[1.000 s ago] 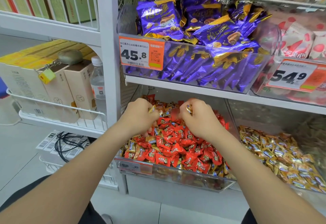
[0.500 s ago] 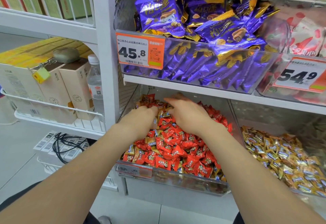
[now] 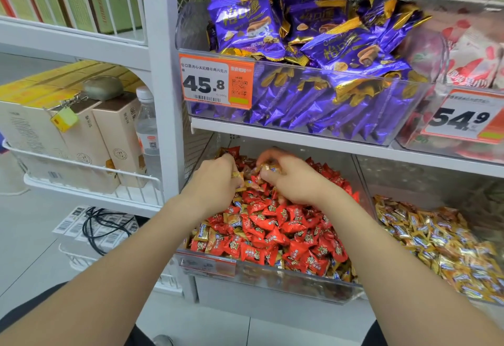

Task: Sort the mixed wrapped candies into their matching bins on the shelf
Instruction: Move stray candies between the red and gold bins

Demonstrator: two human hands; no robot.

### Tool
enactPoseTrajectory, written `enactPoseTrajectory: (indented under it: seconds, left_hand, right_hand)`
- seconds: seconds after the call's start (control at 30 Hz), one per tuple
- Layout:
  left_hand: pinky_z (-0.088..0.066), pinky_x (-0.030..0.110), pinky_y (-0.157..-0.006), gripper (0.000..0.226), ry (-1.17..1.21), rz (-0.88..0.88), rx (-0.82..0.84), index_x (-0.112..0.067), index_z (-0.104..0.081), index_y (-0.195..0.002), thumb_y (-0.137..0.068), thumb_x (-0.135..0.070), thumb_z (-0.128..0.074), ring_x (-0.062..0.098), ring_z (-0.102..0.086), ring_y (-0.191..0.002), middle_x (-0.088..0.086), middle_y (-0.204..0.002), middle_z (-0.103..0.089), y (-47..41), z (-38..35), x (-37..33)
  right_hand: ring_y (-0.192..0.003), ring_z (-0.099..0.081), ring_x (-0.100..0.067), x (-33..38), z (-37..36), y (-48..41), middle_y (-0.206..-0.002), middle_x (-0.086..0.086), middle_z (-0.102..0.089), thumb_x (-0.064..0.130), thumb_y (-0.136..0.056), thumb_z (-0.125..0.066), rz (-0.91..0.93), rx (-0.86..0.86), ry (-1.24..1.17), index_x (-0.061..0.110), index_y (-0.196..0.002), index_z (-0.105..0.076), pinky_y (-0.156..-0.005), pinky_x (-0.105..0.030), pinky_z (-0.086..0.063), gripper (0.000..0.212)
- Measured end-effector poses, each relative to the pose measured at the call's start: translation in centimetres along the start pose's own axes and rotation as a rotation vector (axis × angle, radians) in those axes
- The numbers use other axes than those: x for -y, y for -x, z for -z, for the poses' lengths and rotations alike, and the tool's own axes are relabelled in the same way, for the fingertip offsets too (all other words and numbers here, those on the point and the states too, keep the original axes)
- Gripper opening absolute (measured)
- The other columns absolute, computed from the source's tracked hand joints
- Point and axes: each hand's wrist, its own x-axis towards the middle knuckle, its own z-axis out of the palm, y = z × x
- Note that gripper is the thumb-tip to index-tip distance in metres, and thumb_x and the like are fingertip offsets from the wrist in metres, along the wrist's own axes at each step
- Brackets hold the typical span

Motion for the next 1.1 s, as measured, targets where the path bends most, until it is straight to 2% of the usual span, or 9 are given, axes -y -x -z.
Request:
enactPoseTrajectory:
  seconds: [0.13,0.33,0.4,0.5,0.63,0.83,0.97,1.03,1.1]
  left_hand:
    - [-0.042,0.029,-0.056,0.012,0.157,0.026,-0.036,-0.019,-0.06,-0.1,-0.103,-0.03,-0.065,0.016,-0.063,-0.068,0.001,-0.084,-0.066,0.5,0.7,-1.3]
    - [-0.055,0.038,-0.058,0.016,0.476,0.066,0.051,-0.021,-0.062,-0.104,-0.101,-0.037,-0.067,0.016,-0.065,-0.054,0.014,-0.095,-0.073,1.3,0.5,-3.1]
    - [-0.053,0.036,-0.056,0.016,0.456,0.061,0.057,-0.022,-0.061,-0.105,-0.102,-0.036,-0.066,0.018,-0.064,-0.054,0.015,-0.092,-0.072,1.7,0.4,-3.6]
    - [-0.056,0.042,-0.058,0.015,0.368,0.056,0.032,-0.022,-0.059,-0.103,-0.102,-0.035,-0.066,0.033,-0.067,-0.062,0.011,-0.086,-0.071,2.0,0.2,-4.1]
    - [-0.042,0.026,-0.054,0.013,0.196,0.025,-0.056,-0.019,-0.058,-0.097,-0.102,-0.027,-0.066,0.016,-0.068,-0.072,0.0,-0.084,-0.069,1.4,0.2,-3.7]
    - [-0.045,0.029,-0.054,0.012,0.183,0.054,0.041,-0.018,-0.06,-0.099,-0.101,-0.028,-0.068,0.019,-0.065,-0.069,0.004,-0.086,-0.07,0.5,0.3,-2.9]
    - [-0.044,0.028,-0.057,0.015,0.138,-0.049,0.138,-0.021,-0.059,-0.099,-0.099,-0.029,-0.071,0.016,-0.061,-0.069,0.002,-0.086,-0.067,0.4,-0.1,-2.8]
    - [-0.043,0.029,-0.059,0.016,0.074,-0.113,0.178,-0.02,-0.056,-0.098,-0.099,-0.026,-0.07,0.016,-0.06,-0.069,-0.001,-0.08,-0.064,0.6,-0.8,-2.8]
    - [-0.04,0.03,-0.057,0.016,0.044,-0.13,0.168,-0.02,-0.053,-0.098,-0.101,-0.023,-0.068,0.016,-0.053,-0.064,-0.002,-0.074,-0.057,0.7,-1.4,-2.8]
  right_hand:
    - [-0.048,-0.058,-0.011,0.0,1.3,2.0,-0.105,-0.003,-0.065,0.029,-0.106,-0.062,-0.18,-0.045,-0.396,0.031,-0.119,-0.06,-0.042,-0.023,-0.036,0.013]
    - [-0.046,-0.052,-0.014,-1.0,2.6,4.1,-0.084,0.0,-0.073,0.032,-0.105,-0.064,-0.199,-0.014,-0.426,0.025,-0.115,-0.062,-0.041,-0.018,-0.031,0.013]
    - [-0.046,-0.052,-0.015,-1.2,3.0,4.9,-0.084,-0.001,-0.074,0.031,-0.105,-0.064,-0.203,0.02,-0.357,0.024,-0.112,-0.064,-0.041,-0.018,-0.031,0.01]
    - [-0.044,-0.051,-0.016,-1.5,3.3,5.5,-0.084,-0.005,-0.068,0.025,-0.105,-0.061,-0.228,0.02,-0.315,0.019,-0.108,-0.064,-0.04,-0.019,-0.031,0.007]
    - [-0.047,-0.047,-0.016,-1.7,3.9,5.8,-0.081,-0.005,-0.049,0.021,-0.106,-0.057,-0.267,-0.052,-0.425,0.016,-0.103,-0.064,-0.038,-0.021,-0.03,0.009]
    - [-0.052,-0.048,-0.013,-1.8,3.6,6.2,-0.096,-0.008,-0.051,0.032,-0.113,-0.046,-0.266,-0.055,-0.472,0.02,-0.113,-0.056,-0.041,-0.021,-0.035,0.017]
    - [-0.052,-0.053,-0.014,-1.7,3.3,6.1,-0.075,0.002,-0.043,0.035,-0.111,-0.051,-0.218,-0.091,-0.398,0.019,-0.115,-0.059,-0.045,-0.025,-0.041,0.018]
    - [-0.052,-0.056,-0.015,-1.7,3.2,5.9,-0.071,0.002,-0.051,0.033,-0.109,-0.054,-0.205,-0.113,-0.384,0.019,-0.112,-0.06,-0.045,-0.025,-0.043,0.016]
    - [-0.053,-0.056,-0.014,-1.9,3.2,5.5,-0.087,-0.009,-0.073,0.034,-0.108,-0.055,-0.207,-0.128,-0.389,0.019,-0.111,-0.061,-0.046,-0.025,-0.043,0.016]
